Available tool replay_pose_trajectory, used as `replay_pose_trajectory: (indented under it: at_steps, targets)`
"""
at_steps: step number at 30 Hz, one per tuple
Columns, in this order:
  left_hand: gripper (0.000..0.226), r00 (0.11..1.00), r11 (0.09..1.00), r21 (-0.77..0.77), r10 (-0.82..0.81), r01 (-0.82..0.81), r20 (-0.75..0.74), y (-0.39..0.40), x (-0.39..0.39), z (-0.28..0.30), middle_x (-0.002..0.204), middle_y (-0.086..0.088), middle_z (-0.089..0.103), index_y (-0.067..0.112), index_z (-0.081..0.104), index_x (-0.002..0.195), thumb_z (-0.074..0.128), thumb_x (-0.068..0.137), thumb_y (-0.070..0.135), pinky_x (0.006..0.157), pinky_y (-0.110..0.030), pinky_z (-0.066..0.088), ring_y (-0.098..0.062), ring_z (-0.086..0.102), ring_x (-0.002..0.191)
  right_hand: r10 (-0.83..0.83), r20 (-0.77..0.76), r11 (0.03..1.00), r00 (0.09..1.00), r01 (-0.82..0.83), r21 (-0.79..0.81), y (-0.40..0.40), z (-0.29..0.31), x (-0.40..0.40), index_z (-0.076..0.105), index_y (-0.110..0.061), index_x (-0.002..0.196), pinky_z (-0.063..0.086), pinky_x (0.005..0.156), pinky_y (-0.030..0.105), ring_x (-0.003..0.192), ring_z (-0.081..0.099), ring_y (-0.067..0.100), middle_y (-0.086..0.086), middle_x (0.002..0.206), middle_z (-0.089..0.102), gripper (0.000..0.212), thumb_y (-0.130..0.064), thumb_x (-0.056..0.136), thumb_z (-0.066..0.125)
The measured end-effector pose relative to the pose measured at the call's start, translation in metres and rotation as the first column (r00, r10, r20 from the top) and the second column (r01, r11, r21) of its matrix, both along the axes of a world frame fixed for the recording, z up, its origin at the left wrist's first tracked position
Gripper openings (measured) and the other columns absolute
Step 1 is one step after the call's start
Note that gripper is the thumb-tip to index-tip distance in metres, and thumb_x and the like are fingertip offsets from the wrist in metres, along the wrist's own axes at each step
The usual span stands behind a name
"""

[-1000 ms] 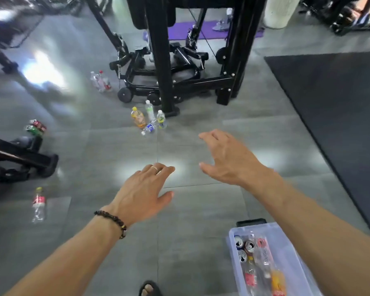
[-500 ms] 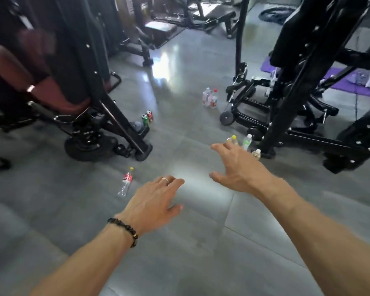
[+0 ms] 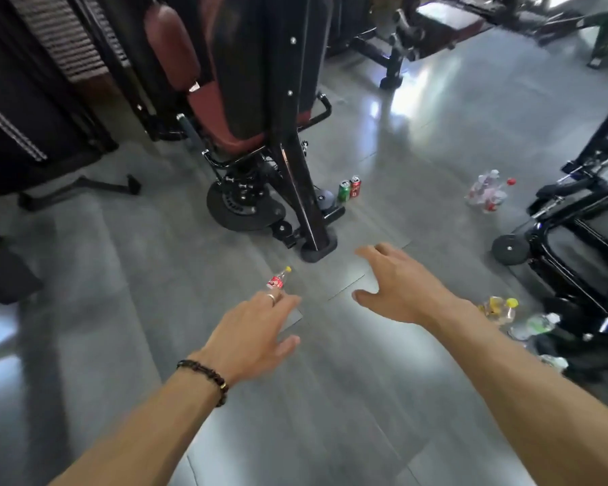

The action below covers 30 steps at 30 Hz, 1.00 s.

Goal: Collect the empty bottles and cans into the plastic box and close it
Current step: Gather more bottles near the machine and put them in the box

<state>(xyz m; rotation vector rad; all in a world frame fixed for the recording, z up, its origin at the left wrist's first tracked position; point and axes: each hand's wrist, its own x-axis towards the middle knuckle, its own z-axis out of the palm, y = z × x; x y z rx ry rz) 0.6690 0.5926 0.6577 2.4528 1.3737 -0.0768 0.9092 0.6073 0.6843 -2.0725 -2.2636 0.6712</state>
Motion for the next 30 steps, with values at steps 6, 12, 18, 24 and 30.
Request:
replay_pose_trajectory:
  at_steps: [6, 12, 18, 24, 30]
  targets:
    - [0.057, 0.984, 0.983, -0.054, 0.175, -0.174, 0.015, 0.074, -0.012, -0.070, 0.129, 0.003, 0.047, 0.029, 0.032, 0.138, 0.052, 0.088, 0.046, 0.088, -0.037, 0.045, -0.022, 0.048, 0.114, 0.156, 0.009, 0.986, 0.988, -0.155, -0.068, 0.106, -0.071, -0.019, 0.027, -0.024, 0.146, 0.041, 0.096, 0.036, 0.124, 0.043, 0.026, 0.002, 0.136, 0.042, 0.071, -0.042, 0.086, 0.059]
    - [0.058, 0.955, 0.944, -0.149, 0.296, -0.294, -0.007, 0.166, -0.035, -0.194, 0.131, 0.000, 0.049, 0.028, 0.031, 0.139, 0.052, 0.087, 0.044, 0.091, -0.038, 0.044, -0.024, 0.050, 0.115, 0.221, -0.003, 0.966, 0.975, -0.220, -0.140, 0.221, -0.188, -0.050, 0.028, -0.022, 0.144, 0.044, 0.095, 0.037, 0.120, 0.047, 0.027, 0.003, 0.136, 0.042, 0.069, -0.039, 0.085, 0.061]
    - [0.059, 0.924, 0.899, -0.218, 0.378, -0.379, -0.047, 0.241, -0.053, -0.354, 0.130, 0.001, 0.050, 0.031, 0.030, 0.138, 0.054, 0.085, 0.042, 0.091, -0.039, 0.045, -0.023, 0.049, 0.117, 0.264, -0.012, 0.951, 0.964, -0.262, -0.166, 0.309, -0.342, -0.068, 0.037, -0.021, 0.137, 0.045, 0.088, 0.036, 0.116, 0.049, 0.028, 0.003, 0.125, 0.046, 0.063, -0.039, 0.082, 0.063]
    - [0.067, 0.911, 0.884, -0.222, 0.407, -0.411, -0.063, 0.285, -0.058, -0.540, 0.130, -0.004, 0.046, 0.023, 0.031, 0.140, 0.060, 0.083, 0.043, 0.091, -0.042, 0.046, -0.026, 0.046, 0.118, 0.299, -0.046, 0.934, 0.953, -0.302, -0.188, 0.358, -0.525, -0.079, 0.038, -0.021, 0.139, 0.041, 0.089, 0.033, 0.115, 0.052, 0.028, 0.007, 0.129, 0.048, 0.066, -0.038, 0.082, 0.065]
    - [0.077, 0.881, 0.870, -0.142, 0.464, -0.473, -0.094, 0.322, -0.062, -0.671, 0.140, -0.007, 0.042, 0.020, 0.027, 0.143, 0.064, 0.078, 0.038, 0.100, -0.042, 0.041, -0.028, 0.042, 0.123, 0.371, -0.054, 0.909, 0.927, -0.374, -0.184, 0.399, -0.653, -0.098, 0.041, -0.019, 0.136, 0.044, 0.099, 0.039, 0.119, 0.051, 0.029, 0.007, 0.132, 0.048, 0.065, -0.037, 0.079, 0.067]
